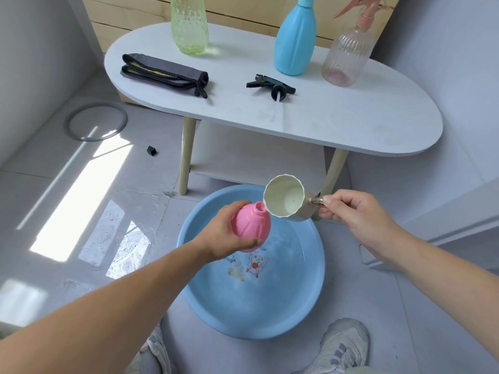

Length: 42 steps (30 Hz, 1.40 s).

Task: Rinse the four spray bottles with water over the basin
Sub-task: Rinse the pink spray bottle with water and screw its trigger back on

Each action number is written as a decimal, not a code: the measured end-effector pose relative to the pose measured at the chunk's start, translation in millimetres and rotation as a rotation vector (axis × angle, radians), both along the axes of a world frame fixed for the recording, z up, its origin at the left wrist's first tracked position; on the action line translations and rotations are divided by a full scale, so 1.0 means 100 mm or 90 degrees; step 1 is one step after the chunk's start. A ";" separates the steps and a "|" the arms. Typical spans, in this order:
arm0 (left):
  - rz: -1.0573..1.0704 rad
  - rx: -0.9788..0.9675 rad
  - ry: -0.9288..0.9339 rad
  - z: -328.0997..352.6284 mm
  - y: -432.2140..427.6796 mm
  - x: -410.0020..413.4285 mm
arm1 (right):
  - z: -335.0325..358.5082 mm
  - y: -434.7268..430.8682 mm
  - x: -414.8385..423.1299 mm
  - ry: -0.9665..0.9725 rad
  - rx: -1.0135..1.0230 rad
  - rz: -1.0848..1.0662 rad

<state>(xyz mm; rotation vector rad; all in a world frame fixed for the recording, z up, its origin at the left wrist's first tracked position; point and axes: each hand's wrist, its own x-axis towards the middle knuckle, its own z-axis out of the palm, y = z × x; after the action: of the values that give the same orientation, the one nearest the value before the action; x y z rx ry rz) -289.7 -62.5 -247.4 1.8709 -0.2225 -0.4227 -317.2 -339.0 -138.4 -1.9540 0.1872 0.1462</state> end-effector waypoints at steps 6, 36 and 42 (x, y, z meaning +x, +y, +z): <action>-0.001 0.008 0.000 -0.06 0.01 0.02 | -0.01 0.00 0.03 -0.011 -0.013 0.009; -0.002 0.034 0.003 -0.13 0.05 0.01 | 0.10 0.04 0.06 -0.086 -0.102 0.042; -0.001 0.026 0.006 -0.13 0.03 0.01 | 0.10 0.05 0.05 -0.092 -0.123 0.044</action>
<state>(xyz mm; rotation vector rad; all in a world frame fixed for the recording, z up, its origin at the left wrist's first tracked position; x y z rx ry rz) -288.7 -59.5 -260.0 1.9084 -0.2109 -0.4405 -312.1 -334.3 -127.9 -2.1552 0.0389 0.0325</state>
